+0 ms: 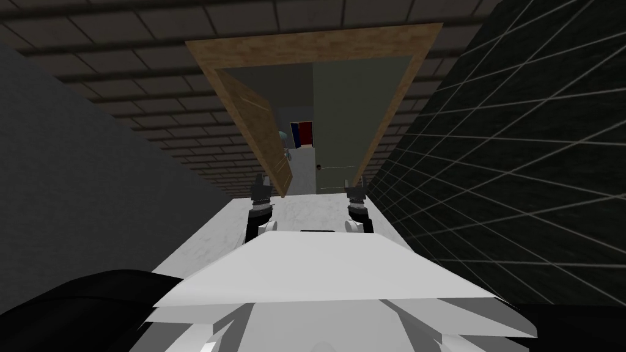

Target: Push the door open

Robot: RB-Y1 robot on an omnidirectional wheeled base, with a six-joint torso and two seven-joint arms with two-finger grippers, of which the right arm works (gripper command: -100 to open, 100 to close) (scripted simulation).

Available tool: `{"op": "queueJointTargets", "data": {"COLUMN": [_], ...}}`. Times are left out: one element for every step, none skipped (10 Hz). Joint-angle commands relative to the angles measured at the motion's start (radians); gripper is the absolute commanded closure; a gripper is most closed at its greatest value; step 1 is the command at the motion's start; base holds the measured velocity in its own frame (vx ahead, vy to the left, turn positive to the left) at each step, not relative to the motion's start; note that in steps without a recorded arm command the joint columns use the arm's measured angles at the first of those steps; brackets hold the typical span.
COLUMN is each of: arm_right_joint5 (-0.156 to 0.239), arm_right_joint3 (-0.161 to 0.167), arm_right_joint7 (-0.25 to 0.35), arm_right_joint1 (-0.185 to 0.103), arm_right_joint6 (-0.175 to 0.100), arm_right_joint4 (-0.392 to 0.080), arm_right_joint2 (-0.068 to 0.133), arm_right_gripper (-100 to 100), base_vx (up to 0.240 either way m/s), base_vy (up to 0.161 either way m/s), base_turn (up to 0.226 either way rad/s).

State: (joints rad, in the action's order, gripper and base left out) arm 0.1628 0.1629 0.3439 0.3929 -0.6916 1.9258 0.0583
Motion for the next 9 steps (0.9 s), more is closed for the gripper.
{"op": "queueJointTargets", "data": {"arm_right_joint5": [0.019,0.032,0.045,0.059,0.072,0.086,0.099,0.113,0.127], "arm_right_joint3": [0.020,0.029,0.039,0.049,0.059,0.070,0.080,0.090,0.100], "arm_right_joint7": [0.023,0.037,0.052,0.068,0.083,0.099,0.114,0.129,0.145], "arm_right_joint1": [-0.008,-0.016,-0.023,-0.031,-0.039,-0.047,-0.055,-0.063,-0.071], "arm_right_joint6": [-0.008,-0.012,-0.016,-0.020,-0.025,-0.029,-0.033,-0.038,-0.042], "arm_right_joint4": [-0.032,-0.053,-0.075,-0.098,-0.121,-0.144,-0.166,-0.189,-0.213], "arm_right_joint2": [0.002,0.005,0.008,0.010,0.012,0.014,0.016,0.018,0.020], "arm_right_gripper": [-100,-100,-100,-100,-100,-100,-100,-100,-100], "base_vx": [0.098,0.105,0.098,0.092,0.104,0.102,0.091,0.091,0.103], "base_vy": [0.011,0.008,0.003,-0.001,0.009,0.017,0.013,0.011,0.014], "base_turn": [-0.001,0.004,0.002,0.002,0.004,0.003,0.002,0.003,0.003]}}
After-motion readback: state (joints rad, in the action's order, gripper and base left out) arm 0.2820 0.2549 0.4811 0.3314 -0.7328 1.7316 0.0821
